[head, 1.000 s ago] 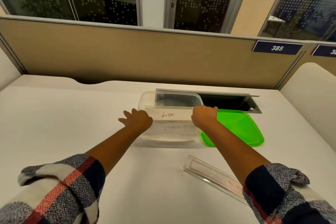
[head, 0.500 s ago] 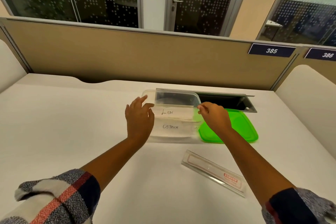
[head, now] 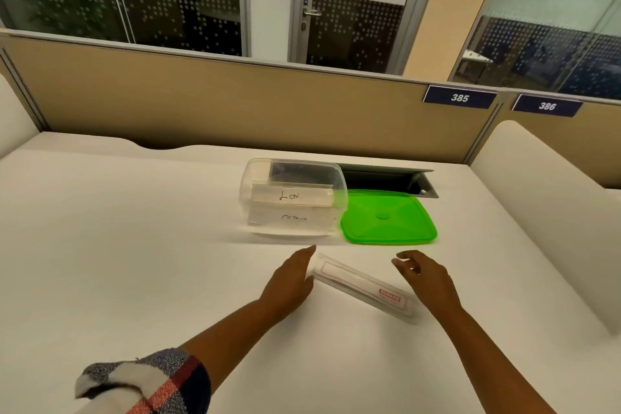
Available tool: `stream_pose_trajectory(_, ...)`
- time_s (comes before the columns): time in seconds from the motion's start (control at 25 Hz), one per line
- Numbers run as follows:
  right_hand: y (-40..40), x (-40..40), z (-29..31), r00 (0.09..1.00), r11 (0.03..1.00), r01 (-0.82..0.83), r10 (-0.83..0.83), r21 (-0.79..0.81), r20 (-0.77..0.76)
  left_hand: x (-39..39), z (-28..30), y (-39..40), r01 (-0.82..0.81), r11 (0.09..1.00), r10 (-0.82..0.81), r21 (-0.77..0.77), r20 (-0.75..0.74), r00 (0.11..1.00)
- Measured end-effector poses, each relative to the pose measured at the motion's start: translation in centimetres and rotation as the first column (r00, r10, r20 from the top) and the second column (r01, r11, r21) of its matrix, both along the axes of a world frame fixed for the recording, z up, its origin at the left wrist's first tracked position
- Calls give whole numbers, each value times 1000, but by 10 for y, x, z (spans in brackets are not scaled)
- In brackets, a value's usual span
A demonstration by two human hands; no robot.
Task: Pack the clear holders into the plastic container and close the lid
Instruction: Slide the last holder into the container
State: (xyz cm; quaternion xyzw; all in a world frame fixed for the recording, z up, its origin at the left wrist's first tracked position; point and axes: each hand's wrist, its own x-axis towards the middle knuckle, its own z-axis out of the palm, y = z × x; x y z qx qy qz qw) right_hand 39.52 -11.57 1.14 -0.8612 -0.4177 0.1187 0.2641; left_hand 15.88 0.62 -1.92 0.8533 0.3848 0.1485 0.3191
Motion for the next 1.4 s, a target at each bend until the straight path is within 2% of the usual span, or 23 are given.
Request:
stream_pose_trajectory(0.08, -17, 6, -11, 993, 998, 47, -42, 50, -110, 4, -8, -1, -53, 992, 49, -113, -35, 998)
stream_pose_trajectory(0.2, -41, 14, -21, 966, 990, 126, -106, 69, -235, 4, -15, 3, -107, 979, 96, -173, -71, 993)
stream_pose_trajectory(0.36, -61, 5, -37, 951, 990, 125, -137, -61, -278, 8, -15, 11, -84, 962, 89, -258, 7, 996)
stream_pose_trajectory(0.44, -66, -3, -44, 951, 987, 147, -160, -67, -265, 13, -16, 10, -73, 950, 82, -304, 15, 997)
stream_pose_trajectory(0.6, -68, -13, -47, 957, 978, 183, -200, -96, -210, 18, -27, 3, -96, 967, 75, -235, -95, 993)
stream_pose_trajectory(0.92, -69, -17, -45, 923, 965, 255, -262, -60, -281, 13, -30, -7, -104, 976, 81, -191, -122, 989)
stream_pose_trajectory(1.16, -60, -31, -40, 866, 916, 380, -303, 128, -399, 12, -8, -3, -99, 965, 93, -244, -37, 995)
stream_pose_trajectory(1.4, -41, -45, -24, 818, 868, 428, -252, 252, -518, 4, 17, 1, -222, 947, 253, -231, 114, 961)
